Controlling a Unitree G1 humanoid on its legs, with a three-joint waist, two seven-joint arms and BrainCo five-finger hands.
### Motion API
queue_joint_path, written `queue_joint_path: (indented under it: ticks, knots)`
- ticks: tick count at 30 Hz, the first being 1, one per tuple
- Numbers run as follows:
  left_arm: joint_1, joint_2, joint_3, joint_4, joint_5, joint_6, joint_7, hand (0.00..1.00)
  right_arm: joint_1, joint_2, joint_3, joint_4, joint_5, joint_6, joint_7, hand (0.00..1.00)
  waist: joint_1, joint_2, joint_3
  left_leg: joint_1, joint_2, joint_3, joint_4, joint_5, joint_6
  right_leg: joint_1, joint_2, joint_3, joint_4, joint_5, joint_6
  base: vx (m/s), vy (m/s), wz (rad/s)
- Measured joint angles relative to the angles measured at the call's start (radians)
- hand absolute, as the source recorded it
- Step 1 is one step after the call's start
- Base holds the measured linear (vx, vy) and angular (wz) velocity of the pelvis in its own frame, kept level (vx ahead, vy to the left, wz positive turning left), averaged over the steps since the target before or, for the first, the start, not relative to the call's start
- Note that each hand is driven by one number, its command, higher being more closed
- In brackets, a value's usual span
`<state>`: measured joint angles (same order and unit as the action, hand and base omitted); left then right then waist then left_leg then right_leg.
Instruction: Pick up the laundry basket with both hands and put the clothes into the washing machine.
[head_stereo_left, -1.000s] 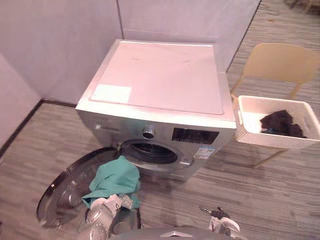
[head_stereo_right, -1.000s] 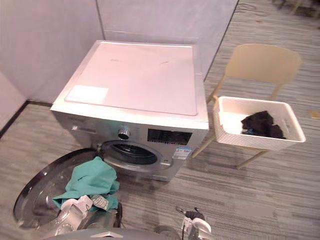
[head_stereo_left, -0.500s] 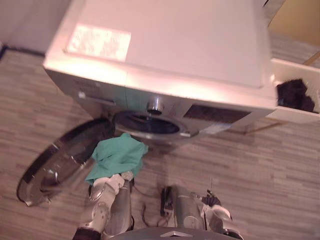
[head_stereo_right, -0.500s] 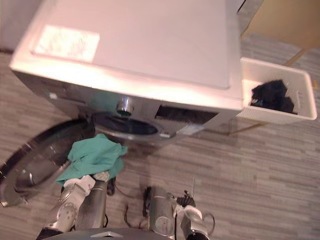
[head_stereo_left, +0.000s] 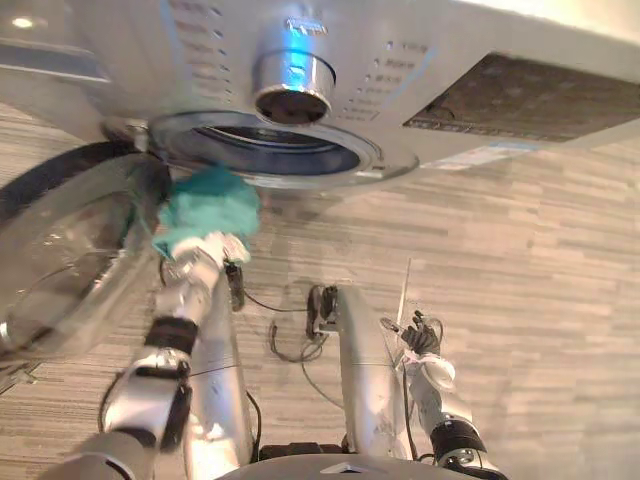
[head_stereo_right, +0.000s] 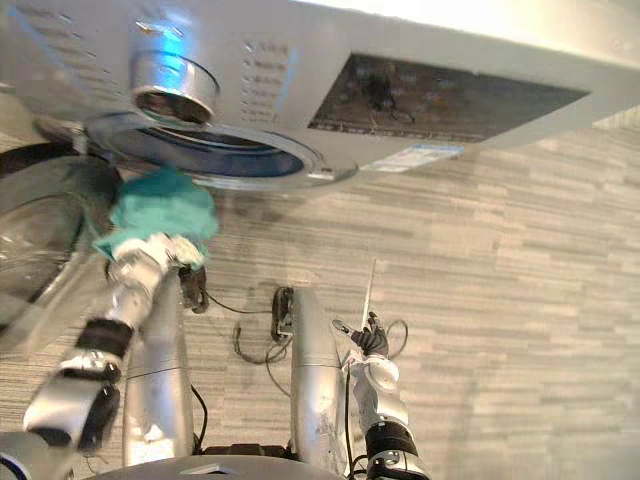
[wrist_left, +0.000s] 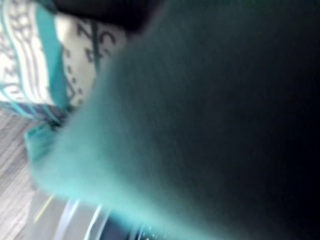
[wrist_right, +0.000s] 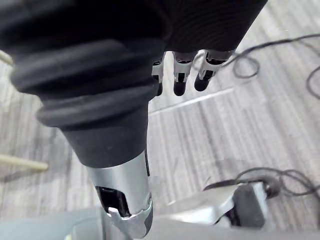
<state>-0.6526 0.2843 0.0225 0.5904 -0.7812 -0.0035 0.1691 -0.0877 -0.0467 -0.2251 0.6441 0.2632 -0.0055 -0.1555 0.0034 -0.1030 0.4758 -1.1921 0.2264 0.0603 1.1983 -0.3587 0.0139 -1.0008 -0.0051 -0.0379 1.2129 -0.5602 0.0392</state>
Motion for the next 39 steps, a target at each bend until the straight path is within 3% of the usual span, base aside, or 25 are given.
queue_joint_path:
  ticks: [3, 9, 11, 14, 22, 27, 34, 37, 39]
  knots:
    - [-0.093, 0.082, -0.015, 0.013, -0.044, 0.006, 0.001, 1.0, 0.011, 0.006, -0.006, 0.028, 0.016, 0.001, 0.002, 0.0, -0.006, 0.0, 0.014, -0.016, 0.035, 0.027, 0.0, -0.002, 0.004, -0.035, 0.027, 0.027, -0.017, 0.025, 0.007, -0.01, 0.008, -0.46]
    - [-0.233, 0.138, -0.082, -0.004, -0.092, 0.0, 0.007, 1.0, 0.033, 0.011, -0.004, 0.044, 0.027, 0.001, 0.022, 0.0, -0.015, 0.002, 0.015, -0.008, 0.066, 0.055, -0.054, 0.022, 0.01, -0.044, 0.049, 0.037, -0.094, 0.086, 0.009, -0.04, -0.003, -0.26]
    - [-0.321, 0.164, -0.135, -0.045, -0.122, -0.024, 0.003, 1.0, 0.038, 0.009, 0.002, 0.047, 0.028, 0.001, 0.025, 0.0, -0.018, 0.002, 0.015, 0.003, 0.066, 0.07, -0.085, 0.038, 0.015, -0.04, 0.048, 0.043, -0.124, 0.11, 0.012, -0.05, -0.014, -0.08]
    - [-0.405, 0.163, -0.204, -0.08, -0.167, -0.053, 0.0, 1.0, 0.037, -0.006, 0.015, 0.044, 0.029, 0.001, 0.041, 0.0, -0.021, 0.02, 0.024, 0.048, 0.066, 0.092, -0.123, 0.05, 0.021, -0.004, 0.048, 0.057, -0.173, 0.138, 0.02, -0.05, 0.011, -0.11]
    - [-0.403, 0.064, -0.332, -0.148, -0.267, -0.086, 0.003, 1.0, 0.038, -0.01, 0.015, 0.032, 0.046, 0.003, 0.042, 0.0, -0.017, 0.023, 0.026, 0.073, 0.057, 0.111, -0.186, 0.08, 0.03, 0.021, 0.042, 0.061, -0.246, 0.176, 0.024, -0.02, 0.008, -0.02]
    - [-0.4, 0.055, -0.301, -0.147, -0.273, -0.099, 0.039, 1.0, 0.037, -0.013, 0.015, -0.014, 0.055, -0.001, 0.038, 0.0, -0.014, 0.023, 0.026, 0.081, 0.067, 0.129, -0.189, 0.08, 0.03, 0.016, 0.052, 0.08, -0.256, 0.188, 0.029, -0.01, -0.005, -0.12]
    - [-0.563, 0.124, -0.094, 0.002, -0.255, -0.116, 0.084, 1.0, 0.038, 0.001, -0.047, -0.036, 0.107, -0.02, 0.019, 0.0, -0.039, 0.021, 0.026, 0.006, 0.135, 0.161, -0.168, 0.077, 0.04, -0.066, 0.114, 0.126, -0.3, 0.26, 0.043, -0.06, 0.048, -0.42]
    - [-0.703, 0.193, -0.017, 0.068, -0.363, -0.176, 0.136, 1.0, 0.038, 0.013, -0.115, 0.005, 0.166, -0.037, -0.006, 0.0, -0.06, 0.014, 0.029, -0.076, 0.156, 0.158, -0.133, 0.079, 0.051, -0.145, 0.132, 0.133, -0.284, 0.278, 0.051, -0.06, 0.041, -0.34]
    - [-0.801, 0.227, -0.006, 0.067, -0.394, -0.23, 0.166, 1.0, 0.039, 0.034, -0.153, 0.043, 0.203, -0.04, -0.033, 0.0, -0.069, -0.004, 0.039, -0.133, 0.166, 0.148, -0.091, 0.073, 0.061, -0.199, 0.136, 0.129, -0.24, 0.274, 0.056, -0.03, 0.033, -0.14]
